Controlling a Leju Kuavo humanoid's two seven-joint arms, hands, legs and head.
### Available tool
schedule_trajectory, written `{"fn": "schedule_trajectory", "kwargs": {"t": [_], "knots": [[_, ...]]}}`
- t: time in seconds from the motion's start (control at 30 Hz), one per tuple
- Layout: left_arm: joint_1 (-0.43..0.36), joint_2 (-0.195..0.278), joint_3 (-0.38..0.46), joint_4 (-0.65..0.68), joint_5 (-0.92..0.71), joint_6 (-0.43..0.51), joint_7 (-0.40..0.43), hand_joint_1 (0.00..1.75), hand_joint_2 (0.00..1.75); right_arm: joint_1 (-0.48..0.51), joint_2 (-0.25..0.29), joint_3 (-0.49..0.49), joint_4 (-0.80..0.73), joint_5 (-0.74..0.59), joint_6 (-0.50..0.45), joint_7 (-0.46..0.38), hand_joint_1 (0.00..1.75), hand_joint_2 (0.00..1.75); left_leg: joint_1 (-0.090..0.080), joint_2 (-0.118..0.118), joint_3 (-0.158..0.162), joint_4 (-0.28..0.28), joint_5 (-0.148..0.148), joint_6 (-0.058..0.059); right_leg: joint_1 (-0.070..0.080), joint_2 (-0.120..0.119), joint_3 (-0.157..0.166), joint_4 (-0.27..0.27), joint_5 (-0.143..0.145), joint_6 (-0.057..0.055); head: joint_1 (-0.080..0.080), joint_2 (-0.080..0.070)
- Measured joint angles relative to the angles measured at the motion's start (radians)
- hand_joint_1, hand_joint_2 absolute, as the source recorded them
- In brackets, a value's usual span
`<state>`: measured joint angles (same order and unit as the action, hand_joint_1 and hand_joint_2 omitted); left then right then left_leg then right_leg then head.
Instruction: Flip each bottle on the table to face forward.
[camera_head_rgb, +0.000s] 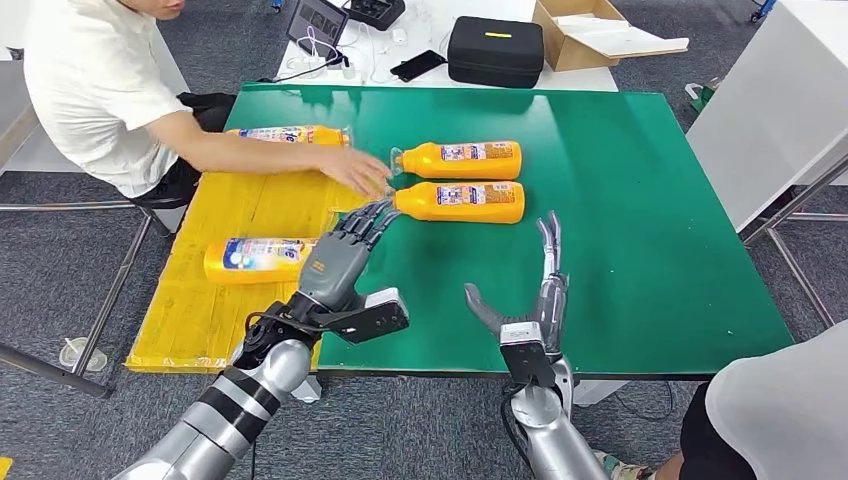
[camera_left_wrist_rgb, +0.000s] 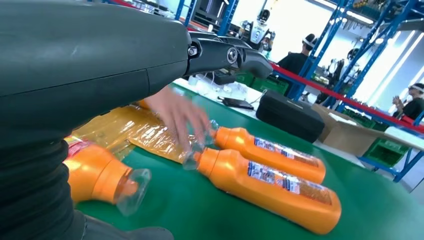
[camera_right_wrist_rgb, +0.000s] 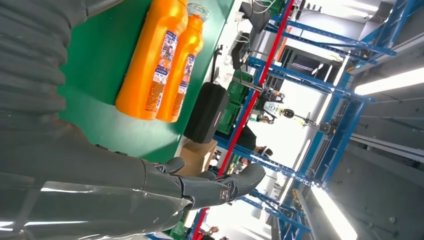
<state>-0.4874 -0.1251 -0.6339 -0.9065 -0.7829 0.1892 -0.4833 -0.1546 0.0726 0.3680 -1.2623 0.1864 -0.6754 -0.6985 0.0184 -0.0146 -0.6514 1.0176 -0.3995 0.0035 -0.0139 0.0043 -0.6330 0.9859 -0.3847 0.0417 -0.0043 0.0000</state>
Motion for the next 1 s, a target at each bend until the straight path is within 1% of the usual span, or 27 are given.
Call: {"fn": "schedule_trajectory", "kwargs": {"t": [0.1,0.17,0.23,0.33,0.43,0.47,0.57,0.6,0.7,0.73,0.77,0.83,0.87,0.93,1.0], "knots": [[0.014,0.001,-0.009,-0.035,0.036,-0.001,-0.004,0.00,1.75,0.006,-0.003,-0.001,0.000,0.000,-0.004,0.000,0.00,1.75,0.000,0.000,0.000,0.000,0.000,0.000,0.000,0.000,0.000,0.000,0.000,0.000,0.000,0.000],[0.029,0.001,-0.016,-0.071,0.089,-0.005,-0.004,0.00,1.75,0.008,-0.004,-0.002,0.000,0.004,-0.004,0.000,0.00,0.87,0.000,0.000,0.000,0.000,0.000,0.000,0.000,0.000,0.000,0.000,0.000,0.000,0.000,0.000],[0.048,0.000,-0.021,-0.109,0.169,-0.013,0.000,0.00,1.75,0.008,-0.006,-0.005,0.006,0.011,0.017,0.000,0.00,0.00,0.000,0.000,0.000,0.000,0.000,0.000,0.000,0.000,0.000,0.000,0.000,0.000,0.000,0.000],[0.081,-0.005,-0.023,-0.156,0.268,-0.012,0.005,0.00,1.75,0.006,-0.007,-0.015,0.035,0.037,0.078,0.000,0.00,0.00,0.000,0.000,0.000,0.000,0.000,0.000,0.000,0.000,0.000,0.000,0.000,0.000,0.000,0.000],[0.114,-0.012,-0.026,-0.193,0.324,0.007,0.009,0.00,1.75,0.001,-0.005,-0.033,0.079,0.075,0.146,0.000,0.00,0.00,0.000,0.000,0.000,0.000,0.000,0.000,0.000,0.000,0.000,0.000,0.000,0.000,0.000,0.000],[0.123,-0.013,-0.027,-0.201,0.337,0.013,0.010,0.00,1.75,-0.001,-0.003,-0.042,0.094,0.085,0.167,0.000,0.00,0.44,0.000,0.000,0.000,0.000,0.000,0.000,0.000,0.000,0.000,0.000,0.000,0.000,0.000,0.000],[0.141,-0.015,-0.030,-0.217,0.359,0.020,0.012,0.00,1.75,-0.004,0.003,-0.062,0.129,0.100,0.208,0.005,0.00,0.44,0.000,0.000,0.000,0.000,0.000,0.000,0.000,0.000,0.000,0.000,0.000,0.000,0.000,0.000],[0.146,-0.016,-0.030,-0.221,0.374,0.018,0.012,0.00,1.75,-0.005,0.004,-0.066,0.138,0.097,0.237,0.014,0.00,0.44,0.000,0.000,0.000,0.000,0.000,0.000,0.000,0.000,0.000,0.000,0.000,0.000,0.000,0.000],[0.169,-0.024,-0.027,-0.235,0.450,0.004,0.021,0.00,1.75,-0.002,0.008,-0.080,0.153,0.069,0.363,0.042,0.00,1.75,0.000,0.000,0.000,0.000,0.000,0.000,0.000,0.000,0.000,0.000,0.000,0.000,0.000,0.000],[0.180,-0.029,-0.025,-0.240,0.474,0.002,0.024,0.00,1.75,0.002,0.010,-0.085,0.154,0.073,0.383,0.044,0.00,1.75,0.000,0.000,0.000,0.000,0.000,0.000,0.000,0.000,0.000,0.000,0.000,0.000,0.000,0.000],[0.190,-0.032,-0.024,-0.245,0.494,0.004,0.028,0.00,1.75,0.005,0.011,-0.088,0.154,0.099,0.381,0.045,0.00,1.75,0.000,0.000,-0.001,0.000,0.000,0.000,0.000,0.000,0.000,0.000,0.000,0.000,0.000,0.000],[0.209,-0.038,-0.023,-0.255,0.518,0.014,0.032,0.00,1.75,0.009,0.009,-0.089,0.154,0.204,0.316,0.059,0.00,1.75,0.000,0.000,-0.001,0.000,0.000,0.000,0.000,0.000,0.000,0.000,0.000,0.000,0.000,0.000],[0.217,-0.042,-0.023,-0.260,0.525,0.020,0.034,0.00,1.75,0.009,0.005,-0.088,0.154,0.282,0.268,0.076,0.00,1.75,0.000,0.000,-0.001,0.000,-0.001,0.000,0.000,0.000,0.000,0.000,0.000,0.000,0.000,0.000],[0.232,-0.050,-0.022,-0.270,0.528,0.035,0.037,0.00,1.75,0.002,-0.013,-0.083,0.157,0.431,0.186,0.132,0.00,1.75,0.000,0.000,-0.001,0.000,-0.001,0.000,0.000,0.000,0.000,0.000,0.000,0.000,0.000,0.000],[0.243,-0.058,-0.024,-0.276,0.524,0.054,0.040,0.00,1.75,-0.015,-0.037,-0.076,0.172,0.547,0.154,0.199,0.00,1.75,0.000,0.000,-0.001,0.000,-0.001,0.000,0.000,0.000,0.000,0.000,0.000,0.000,0.000,0.000]]}}
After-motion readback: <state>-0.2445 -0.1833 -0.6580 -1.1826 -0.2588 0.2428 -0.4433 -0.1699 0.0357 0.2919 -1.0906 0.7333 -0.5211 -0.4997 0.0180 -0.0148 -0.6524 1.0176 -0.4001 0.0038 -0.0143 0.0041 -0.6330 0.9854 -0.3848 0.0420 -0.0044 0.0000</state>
